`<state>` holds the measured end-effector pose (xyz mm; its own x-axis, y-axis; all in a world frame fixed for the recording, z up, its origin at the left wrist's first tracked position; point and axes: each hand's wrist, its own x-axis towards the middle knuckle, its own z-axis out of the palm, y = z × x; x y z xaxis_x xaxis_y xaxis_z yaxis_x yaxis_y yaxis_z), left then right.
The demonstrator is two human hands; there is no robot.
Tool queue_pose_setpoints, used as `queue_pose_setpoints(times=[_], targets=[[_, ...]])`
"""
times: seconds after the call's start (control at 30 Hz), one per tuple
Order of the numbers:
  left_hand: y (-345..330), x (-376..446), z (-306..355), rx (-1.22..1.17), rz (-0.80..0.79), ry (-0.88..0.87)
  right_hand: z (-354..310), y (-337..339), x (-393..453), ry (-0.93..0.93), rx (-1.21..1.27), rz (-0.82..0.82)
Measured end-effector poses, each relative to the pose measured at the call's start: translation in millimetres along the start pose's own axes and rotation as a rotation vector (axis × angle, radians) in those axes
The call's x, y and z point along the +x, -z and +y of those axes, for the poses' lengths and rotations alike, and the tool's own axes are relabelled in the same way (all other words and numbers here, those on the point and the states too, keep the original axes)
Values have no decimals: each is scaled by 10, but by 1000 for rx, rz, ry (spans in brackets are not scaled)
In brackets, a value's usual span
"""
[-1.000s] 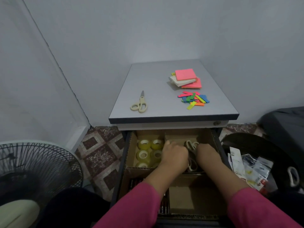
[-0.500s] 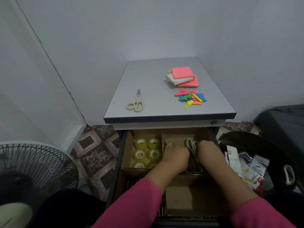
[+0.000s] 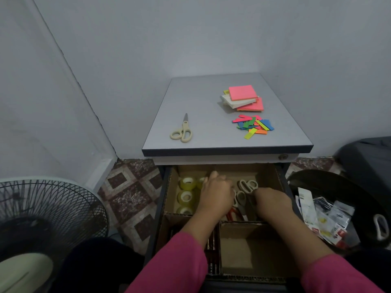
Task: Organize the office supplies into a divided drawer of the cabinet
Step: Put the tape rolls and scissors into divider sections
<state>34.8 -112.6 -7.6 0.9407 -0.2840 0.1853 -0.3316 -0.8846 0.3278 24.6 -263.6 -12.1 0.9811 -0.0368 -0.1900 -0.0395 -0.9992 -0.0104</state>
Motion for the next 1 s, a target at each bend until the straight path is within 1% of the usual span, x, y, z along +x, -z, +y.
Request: queue_pose_setpoints(times=[0.2,0.3,0.4,0.63,1.0], targets=[[4,-4,-4,-16,13,11,-1,-38,77,-36,112,17],[-3,3,-7,-31,23,13,-28,-29,175,-54,162,-2],[-3,-4,-6,-43,26,17,-53,-41,224,-65,160,-14],[-25,-2,-16,-42,27,20,-44,-97,235,-105,153,24],[-8,-7,-13,-54,26,15,-48,-104,231,-76,122,17]])
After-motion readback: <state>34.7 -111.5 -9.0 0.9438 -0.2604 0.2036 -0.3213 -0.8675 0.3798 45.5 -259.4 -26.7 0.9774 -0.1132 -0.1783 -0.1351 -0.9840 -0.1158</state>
